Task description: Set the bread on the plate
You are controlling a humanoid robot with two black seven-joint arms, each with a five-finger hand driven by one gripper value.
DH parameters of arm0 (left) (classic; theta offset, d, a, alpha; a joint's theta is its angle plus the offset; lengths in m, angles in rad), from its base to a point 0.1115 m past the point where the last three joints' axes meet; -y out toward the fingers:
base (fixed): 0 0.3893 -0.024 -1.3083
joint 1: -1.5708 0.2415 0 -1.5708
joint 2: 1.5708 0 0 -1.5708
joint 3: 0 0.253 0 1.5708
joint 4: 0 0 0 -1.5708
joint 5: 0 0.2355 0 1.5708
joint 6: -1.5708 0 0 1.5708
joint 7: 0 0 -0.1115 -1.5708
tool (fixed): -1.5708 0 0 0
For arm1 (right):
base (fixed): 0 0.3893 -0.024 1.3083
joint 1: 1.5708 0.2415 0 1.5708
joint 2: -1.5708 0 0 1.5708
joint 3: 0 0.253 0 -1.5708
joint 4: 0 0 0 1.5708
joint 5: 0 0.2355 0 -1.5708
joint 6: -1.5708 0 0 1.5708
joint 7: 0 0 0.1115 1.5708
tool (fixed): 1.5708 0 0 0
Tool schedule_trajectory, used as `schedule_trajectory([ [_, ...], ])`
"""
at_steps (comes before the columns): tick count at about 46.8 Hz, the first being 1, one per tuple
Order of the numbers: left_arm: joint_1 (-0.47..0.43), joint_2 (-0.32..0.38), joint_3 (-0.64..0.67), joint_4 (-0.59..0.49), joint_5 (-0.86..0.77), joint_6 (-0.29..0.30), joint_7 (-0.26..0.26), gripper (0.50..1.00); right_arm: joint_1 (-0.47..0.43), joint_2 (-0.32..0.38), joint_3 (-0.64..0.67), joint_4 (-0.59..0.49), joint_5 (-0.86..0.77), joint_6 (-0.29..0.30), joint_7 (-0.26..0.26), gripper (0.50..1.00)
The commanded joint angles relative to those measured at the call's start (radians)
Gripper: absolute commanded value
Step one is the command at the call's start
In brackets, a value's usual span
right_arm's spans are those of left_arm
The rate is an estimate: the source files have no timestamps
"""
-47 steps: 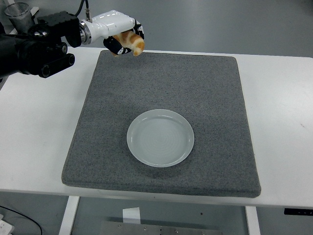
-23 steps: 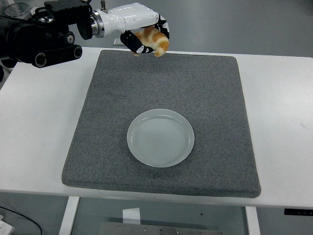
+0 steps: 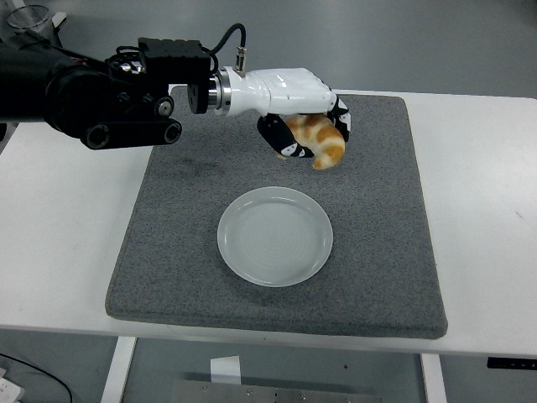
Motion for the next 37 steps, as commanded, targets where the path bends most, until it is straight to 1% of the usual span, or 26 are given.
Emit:
schedule_trajectory([
  [1,0.003,-0.012,0.003,-0.02,0.022,-0.002,-0.002,0.5,0.0,0.0,0.0,0.0,0.0,0.0,0.0,0.932],
  [6,0.004,-0.021,0.013,-0.029,0.039,-0.006,-0.005,0.5,0.0,0.0,0.0,0.0,0.0,0.0,0.001,0.932],
  [12,0.003,-0.015,0.029,-0.057,0.079,-0.012,-0.018,0.5,0.0,0.0,0.0,0.0,0.0,0.0,0.001,0.932],
  [25,0.008,-0.001,0.115,-0.086,0.151,-0.012,-0.035,0.5,0.0,0.0,0.0,0.0,0.0,0.0,0.0,0.932],
  [37,0.043,-0.003,0.149,-0.074,0.177,-0.012,-0.035,0.5,0.0,0.0,0.0,0.0,0.0,0.0,0.0,0.932],
])
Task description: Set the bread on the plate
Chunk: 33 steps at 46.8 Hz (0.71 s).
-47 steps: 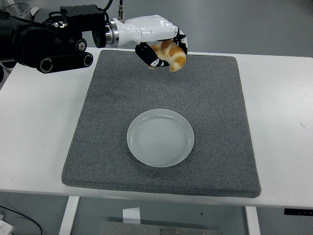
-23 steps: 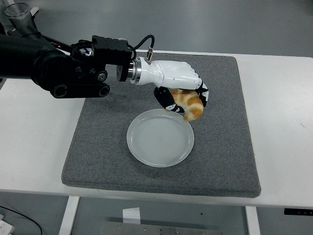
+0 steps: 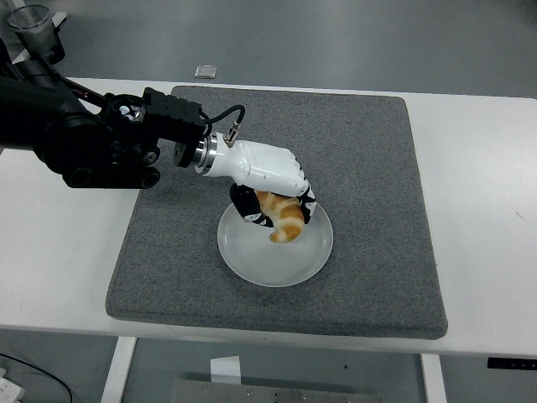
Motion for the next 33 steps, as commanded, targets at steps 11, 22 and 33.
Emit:
schedule_trajectory([
  [11,0.038,-0.012,0.003,0.024,0.013,0.002,0.0,0.5,0.0,0.0,0.0,0.0,0.0,0.0,0.0,0.932],
  [22,0.067,-0.04,0.003,0.061,0.014,0.002,0.0,0.5,0.0,0.0,0.0,0.0,0.0,0.0,0.0,0.932],
  [33,0.083,-0.054,0.003,0.08,0.014,0.003,0.002,0.5,0.0,0.0,-0.001,0.0,0.0,0.0,0.0,0.932],
])
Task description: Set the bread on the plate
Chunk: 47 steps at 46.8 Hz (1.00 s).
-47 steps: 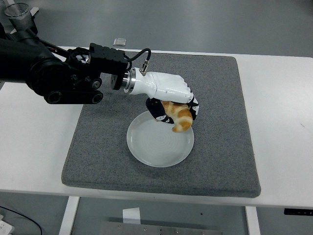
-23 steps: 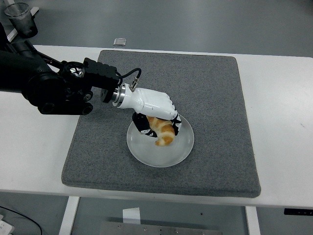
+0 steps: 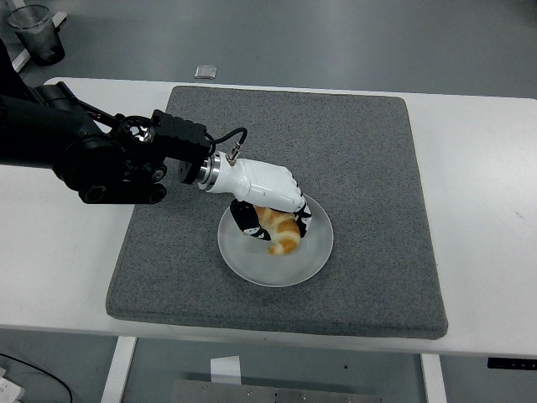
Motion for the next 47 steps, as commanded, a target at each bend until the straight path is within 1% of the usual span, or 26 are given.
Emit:
schedule_trajectory([
  [1,0.004,-0.002,0.0,0.009,0.0,0.001,0.0,0.5,0.0,0.0,0.0,0.0,0.0,0.0,-0.001,0.932],
  [11,0.03,-0.004,0.0,0.027,0.0,0.002,0.0,0.5,0.0,0.0,0.0,0.0,0.0,0.0,-0.001,0.932],
  [16,0.036,-0.016,0.0,0.03,0.0,0.003,0.0,0.5,0.0,0.0,0.0,0.0,0.0,0.0,-0.001,0.932],
  [33,0.039,-0.022,-0.003,0.041,-0.003,0.015,0.0,0.5,0.0,0.0,0.0,0.0,0.0,0.0,-0.001,0.932],
  [34,0.041,-0.022,-0.003,0.039,-0.003,0.015,0.0,0.505,0.0,0.0,0.0,0.0,0.0,0.0,-0.001,0.932],
  [37,0.047,-0.023,-0.006,0.039,-0.003,0.024,0.0,0.57,0.0,0.0,0.0,0.0,0.0,0.0,-0.001,0.932],
  [39,0.049,-0.025,-0.006,0.039,-0.006,0.038,0.0,0.647,0.0,0.0,0.0,0.0,0.0,0.0,0.001,0.932],
  [40,0.05,-0.025,-0.006,0.039,-0.008,0.042,0.0,0.67,0.0,0.0,0.0,0.0,0.0,0.0,-0.001,0.932],
  [42,0.05,-0.025,-0.008,0.039,-0.009,0.045,0.0,0.698,0.0,0.0,0.0,0.0,0.0,0.0,-0.001,0.932],
  [44,0.05,-0.025,-0.009,0.038,-0.012,0.045,0.0,0.739,0.0,0.0,0.0,0.0,0.0,0.0,-0.001,0.932],
  [47,0.05,-0.025,-0.009,0.039,-0.014,0.045,0.0,0.765,0.0,0.0,0.0,0.0,0.0,0.0,-0.001,0.932],
])
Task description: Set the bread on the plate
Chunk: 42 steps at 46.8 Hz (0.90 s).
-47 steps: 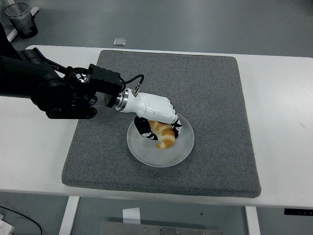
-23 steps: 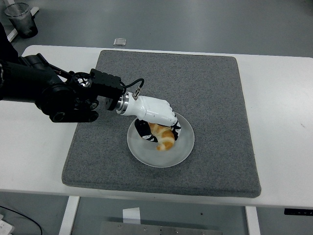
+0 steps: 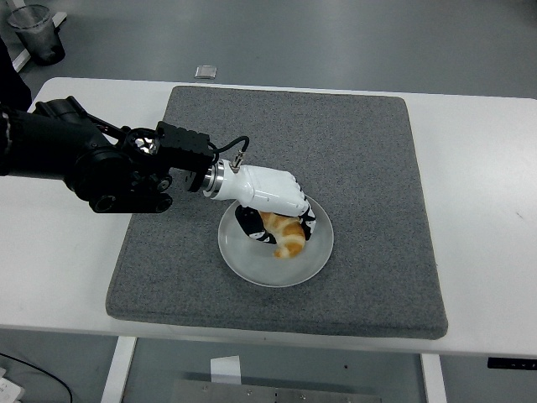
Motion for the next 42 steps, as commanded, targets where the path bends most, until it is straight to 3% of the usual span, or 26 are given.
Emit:
schedule_trajectory([
  [1,0.0,0.0,0.0,0.001,-0.002,0.0,0.0,0.769,0.0,0.0,0.0,0.0,0.0,0.0,0.0,0.932],
  [6,0.002,0.002,-0.003,0.0,-0.004,0.0,0.001,0.803,0.0,0.0,0.0,0.0,0.0,0.0,0.0,0.932],
  [8,0.0,0.005,-0.005,-0.003,-0.007,0.002,0.001,0.925,0.0,0.0,0.0,0.0,0.0,0.0,0.0,0.932],
  [9,0.002,0.005,-0.005,-0.007,-0.007,0.002,0.0,0.955,0.0,0.0,0.0,0.0,0.0,0.0,0.001,0.932],
  [13,0.0,0.009,-0.006,-0.01,-0.008,0.002,0.0,0.992,0.0,0.0,0.0,0.0,0.0,0.0,0.0,0.932],
  [33,-0.008,0.028,-0.051,-0.039,-0.013,-0.003,0.0,1.0,0.0,0.0,0.0,0.0,0.0,0.0,0.001,0.932],
  [42,-0.017,0.068,-0.106,-0.068,-0.04,-0.008,0.0,1.0,0.0,0.0,0.0,0.0,0.0,0.0,0.0,0.932],
])
